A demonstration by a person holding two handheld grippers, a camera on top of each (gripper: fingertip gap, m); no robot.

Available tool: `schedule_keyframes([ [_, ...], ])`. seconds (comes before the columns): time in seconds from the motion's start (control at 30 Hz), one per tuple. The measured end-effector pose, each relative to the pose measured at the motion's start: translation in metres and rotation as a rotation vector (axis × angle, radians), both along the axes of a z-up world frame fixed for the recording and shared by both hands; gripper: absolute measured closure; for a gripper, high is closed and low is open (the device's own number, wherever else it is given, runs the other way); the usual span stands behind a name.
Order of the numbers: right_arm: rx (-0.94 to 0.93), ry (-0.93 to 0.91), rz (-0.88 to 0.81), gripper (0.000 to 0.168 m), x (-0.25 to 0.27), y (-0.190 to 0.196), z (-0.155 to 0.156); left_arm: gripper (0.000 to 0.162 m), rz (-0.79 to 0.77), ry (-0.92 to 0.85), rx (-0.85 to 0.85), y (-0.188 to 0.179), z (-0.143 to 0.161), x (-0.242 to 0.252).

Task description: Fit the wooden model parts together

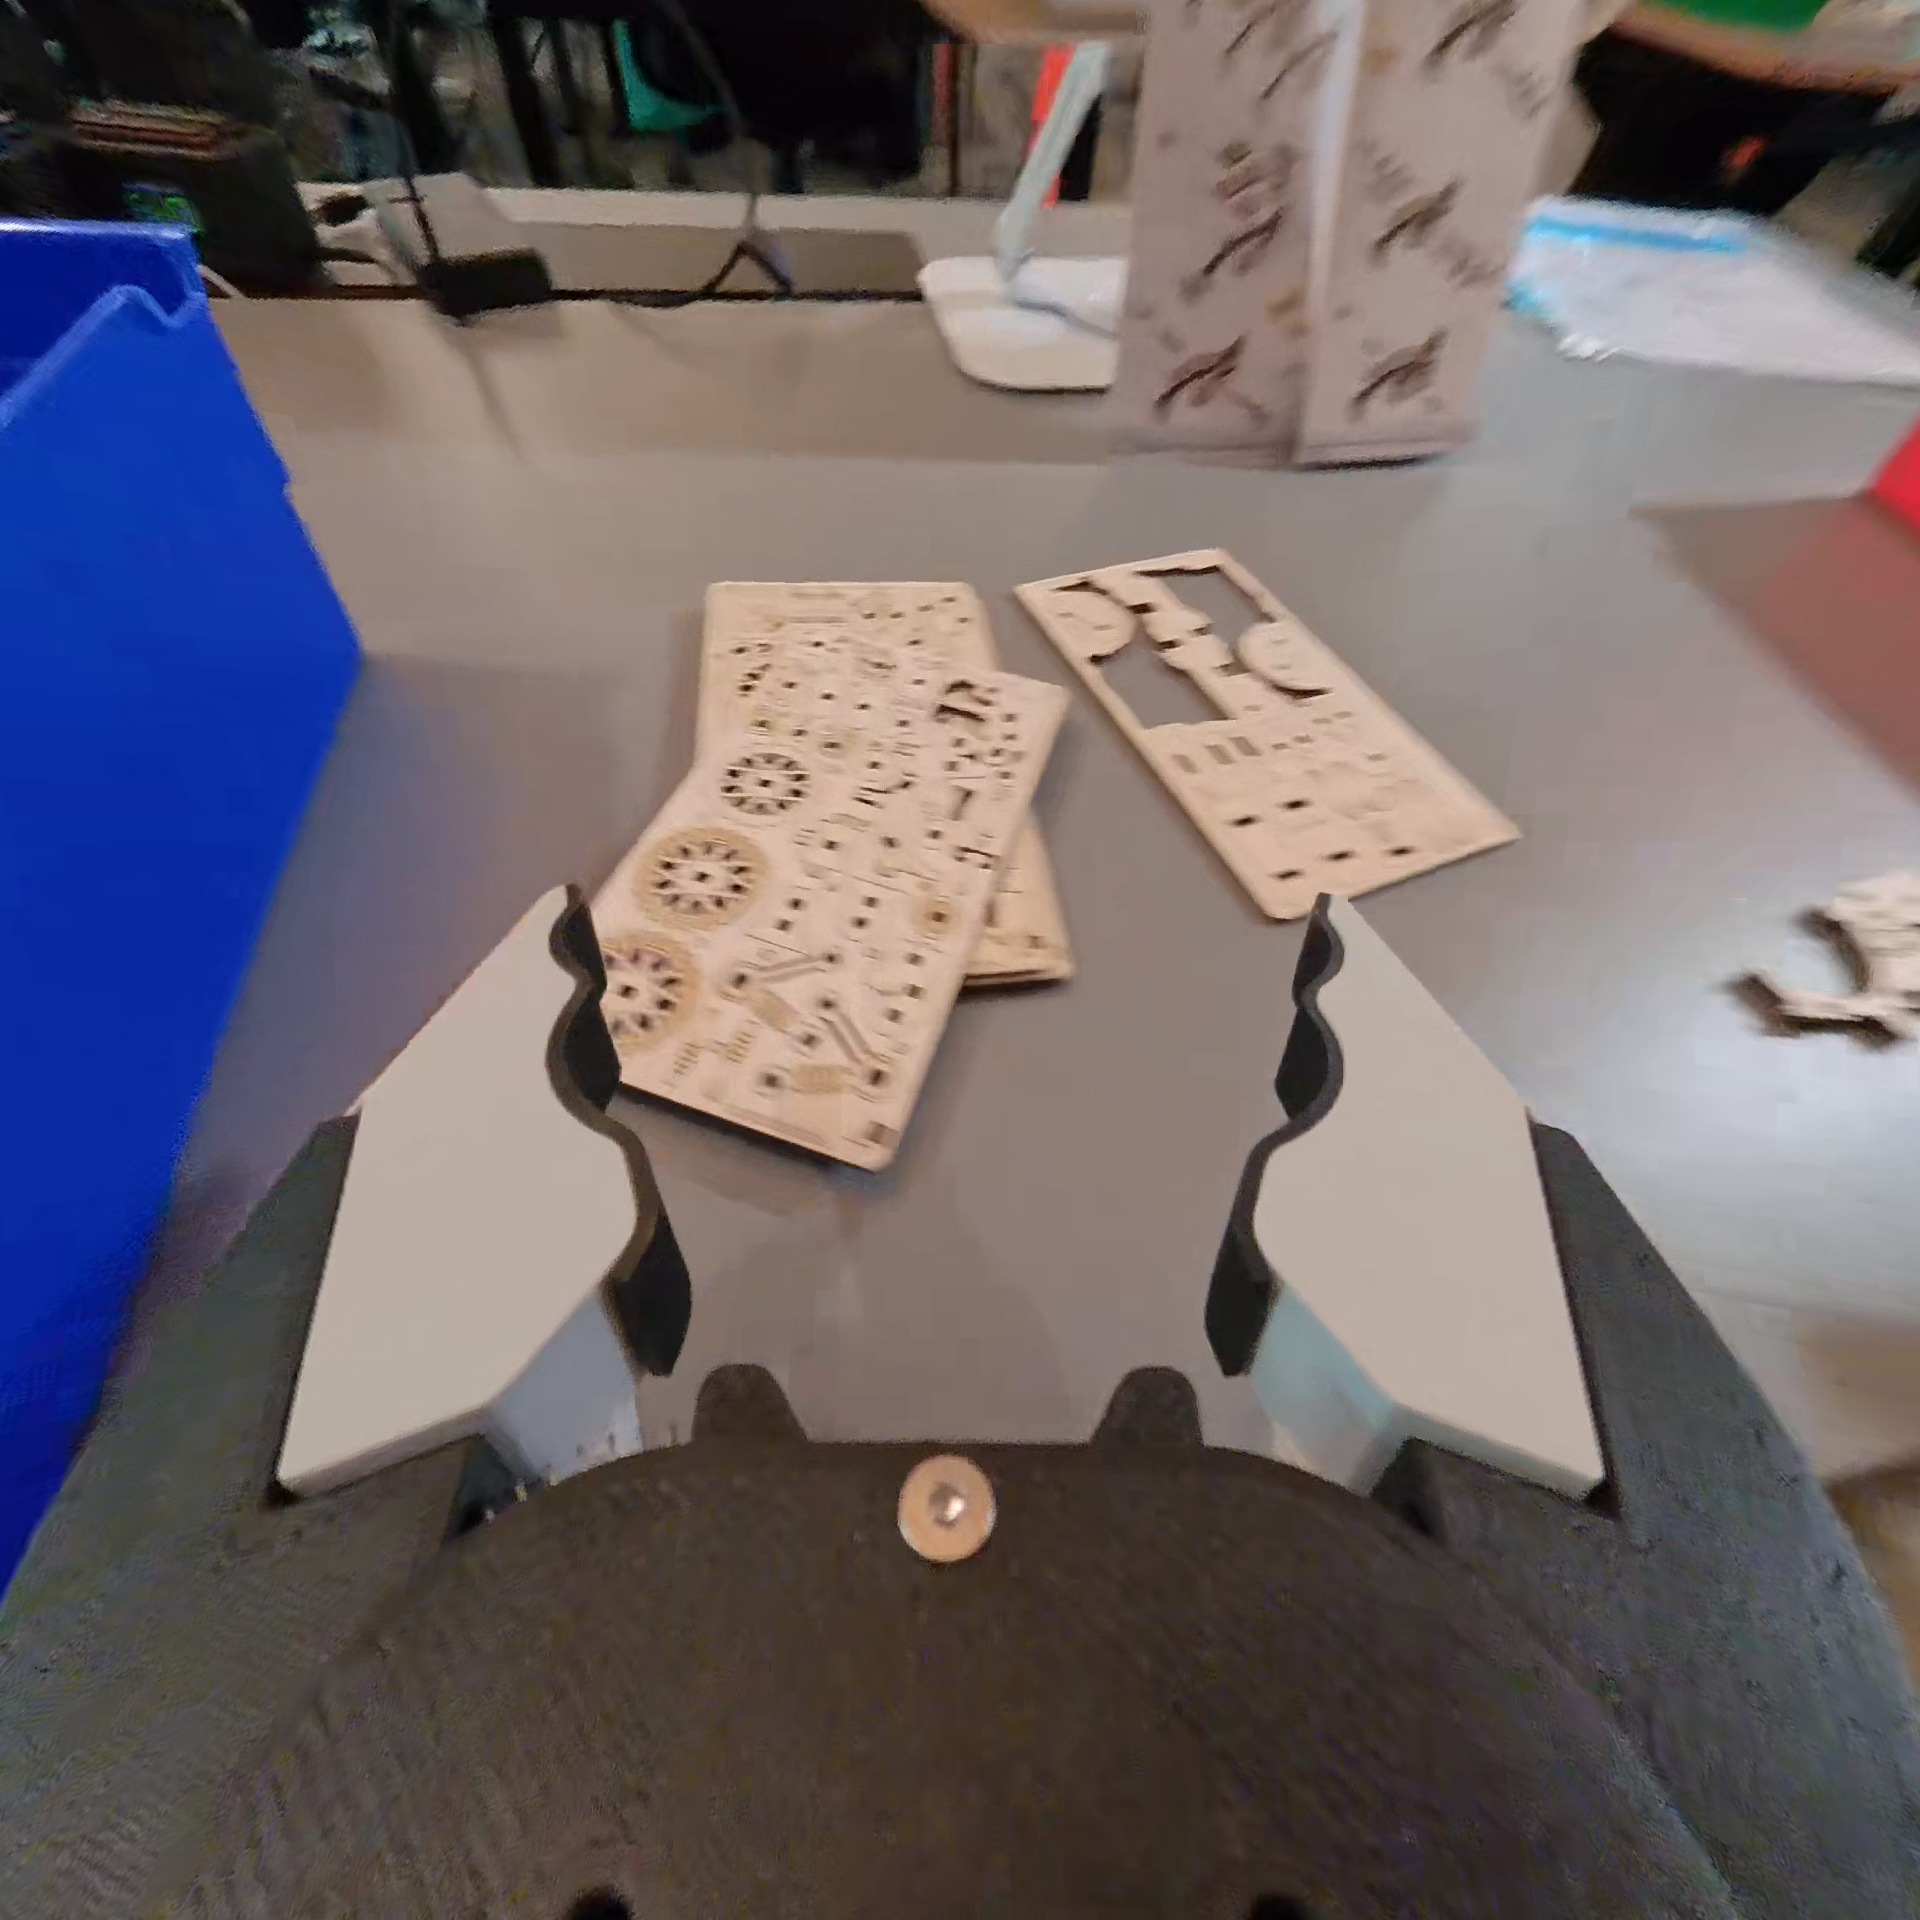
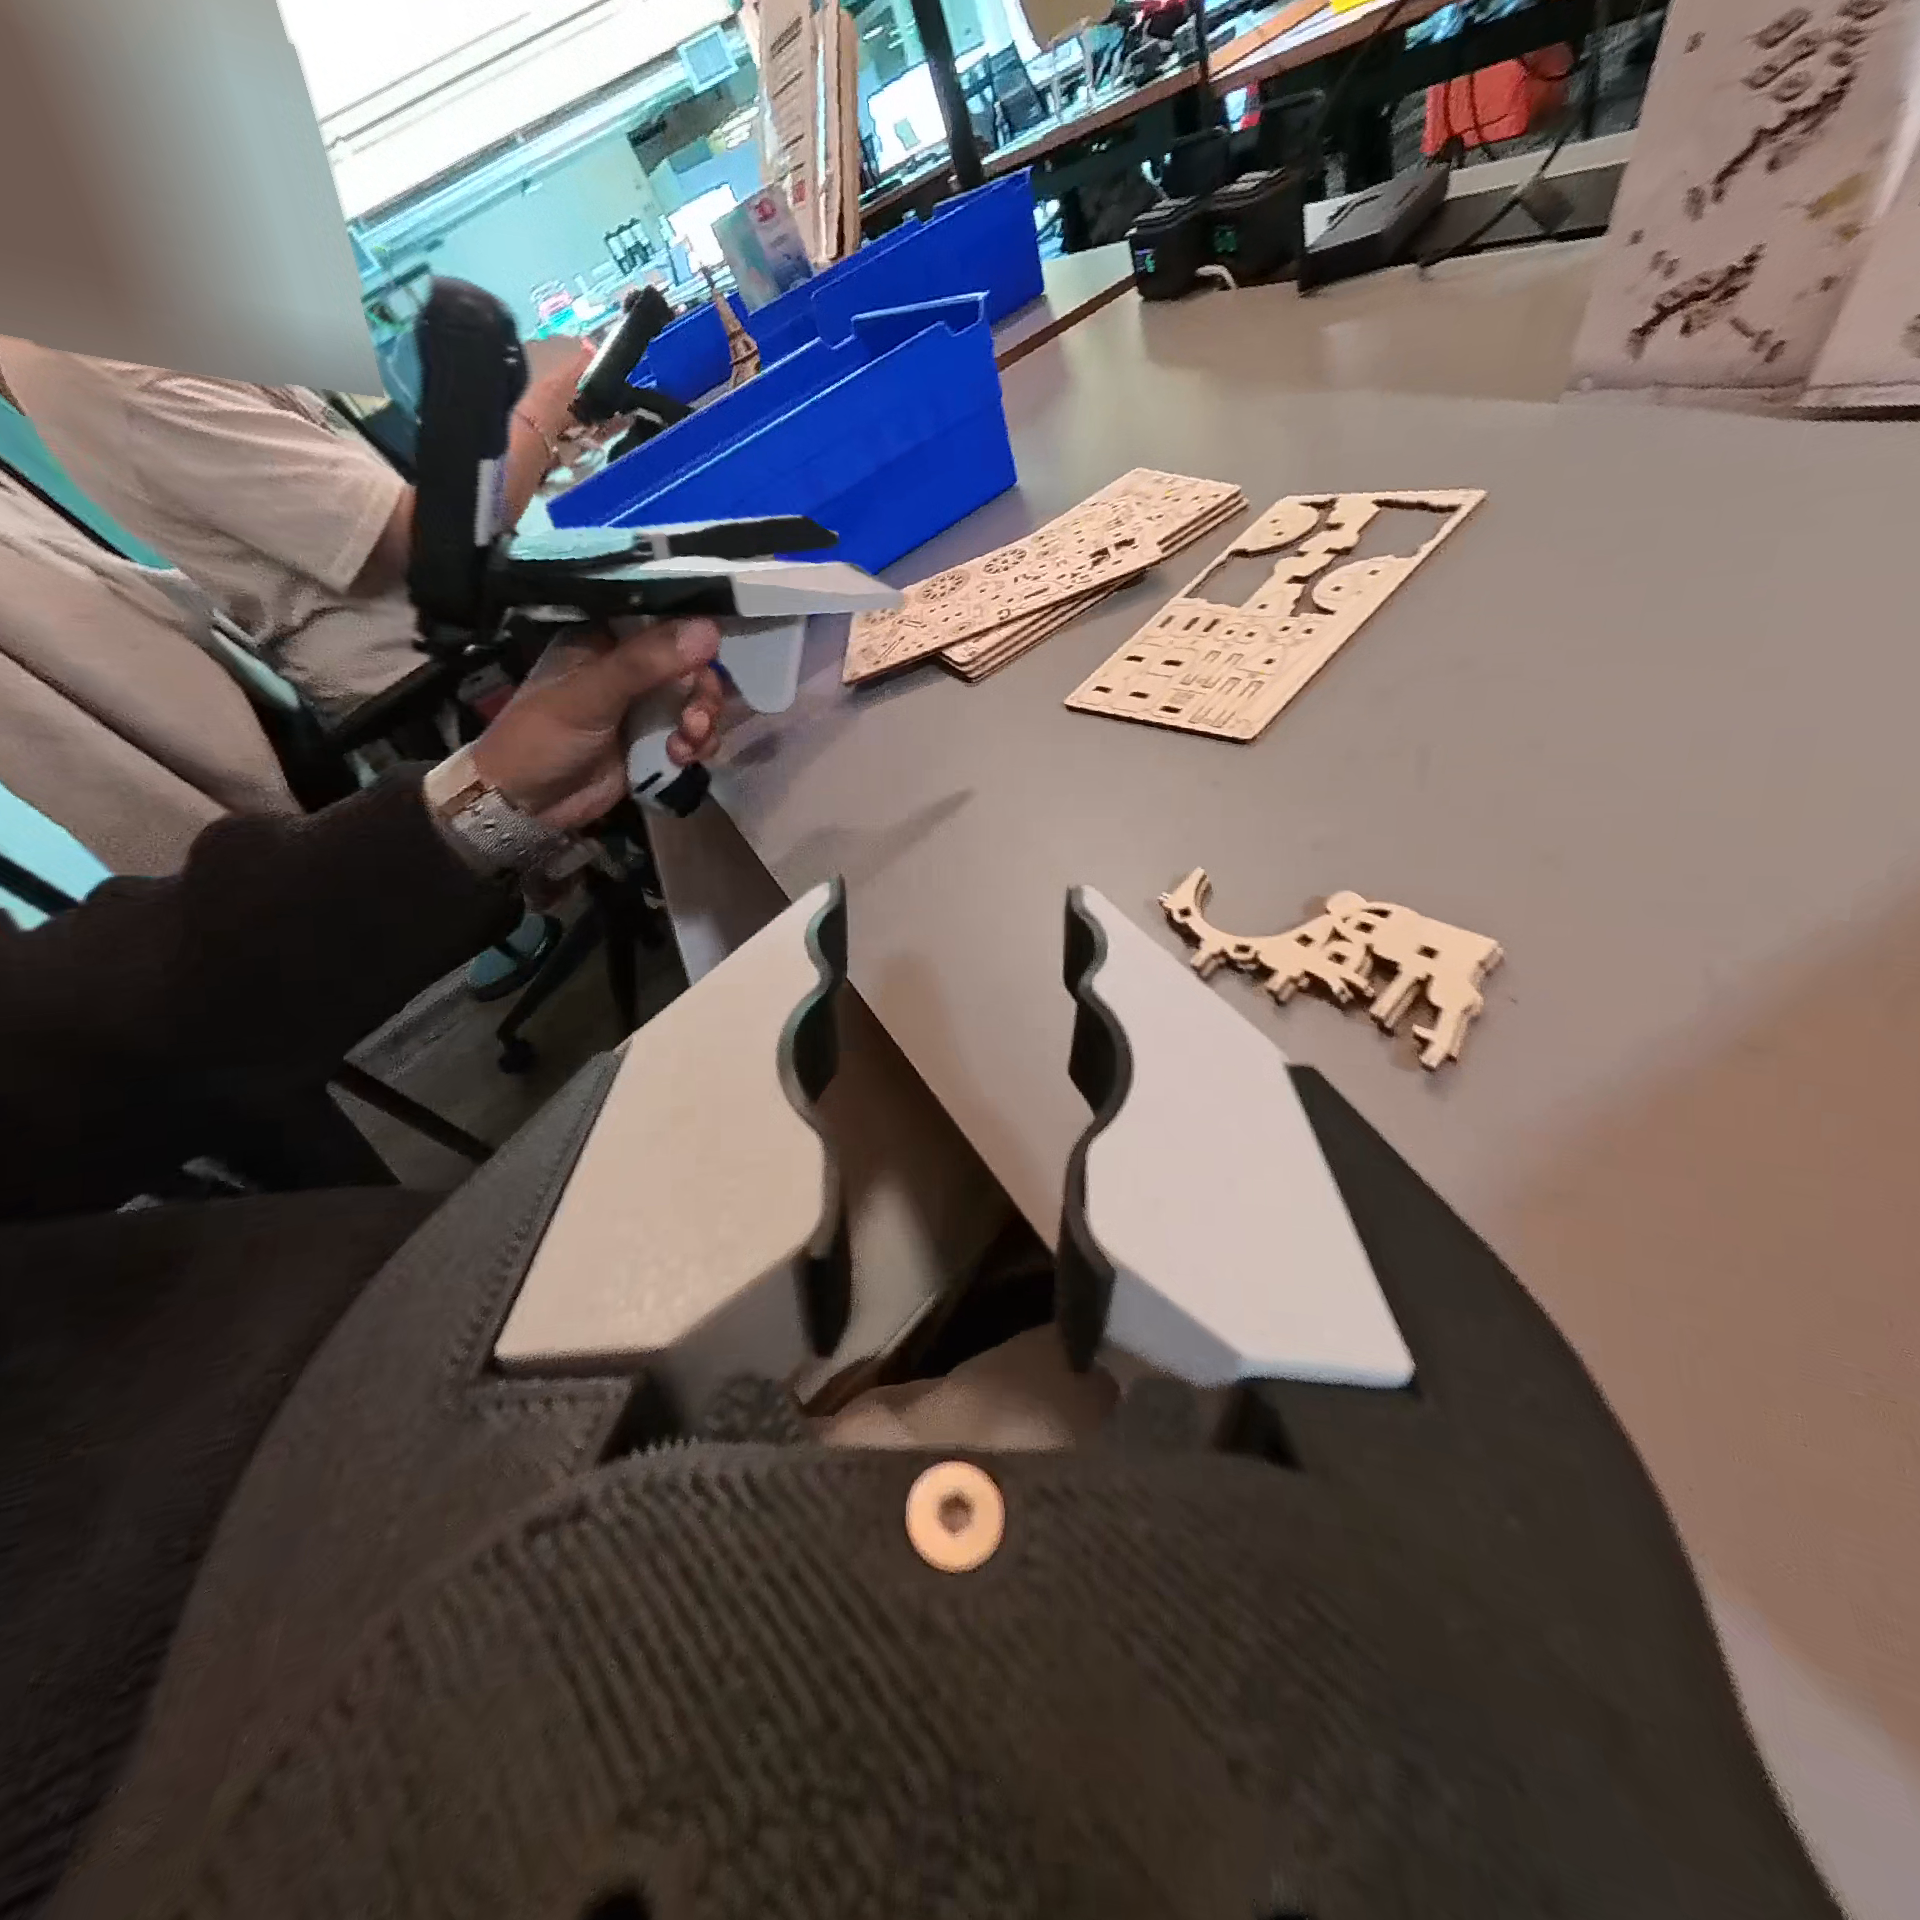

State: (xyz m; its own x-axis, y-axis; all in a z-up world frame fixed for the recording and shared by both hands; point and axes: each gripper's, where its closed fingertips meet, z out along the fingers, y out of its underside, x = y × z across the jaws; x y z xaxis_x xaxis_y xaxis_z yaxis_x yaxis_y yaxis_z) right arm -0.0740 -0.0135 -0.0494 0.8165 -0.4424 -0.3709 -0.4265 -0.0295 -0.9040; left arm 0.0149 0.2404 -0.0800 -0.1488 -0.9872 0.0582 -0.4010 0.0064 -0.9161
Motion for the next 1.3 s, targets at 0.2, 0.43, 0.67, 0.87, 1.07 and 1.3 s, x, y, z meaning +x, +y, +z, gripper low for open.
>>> schedule_keyframes([
  [0.2, -0.019, 0.006, -0.035, 0.127, -0.007, -0.012, -0.004, 0.017, -0.071, 0.191, -0.034, 0.013, -0.028, 0.032],
  [0.43, -0.015, 0.024, -0.032, 0.127, -0.01, -0.011, -0.005, 0.018, -0.017, 0.256, 0.047, 0.031, -0.04, 0.035],
  [0.67, -0.007, 0.045, -0.009, 0.127, -0.014, -0.007, -0.006, 0.027, -0.027, 0.319, 0.136, 0.038, -0.052, 0.031],
  [0.87, -0.019, 0.039, -0.003, 0.127, -0.016, -0.005, -0.007, 0.035, -0.06, 0.355, 0.086, 0.035, -0.056, 0.028],
  [1.07, -0.025, 0.037, -0.002, 0.127, -0.016, -0.005, -0.008, 0.04, -0.072, 0.37, 0.048, 0.034, -0.057, 0.025],
  [1.3, -0.044, 0.027, 0.001, 0.127, -0.017, -0.004, -0.01, 0.063, -0.079, 0.305, 0.101, 0.031, -0.049, 0.025],
])
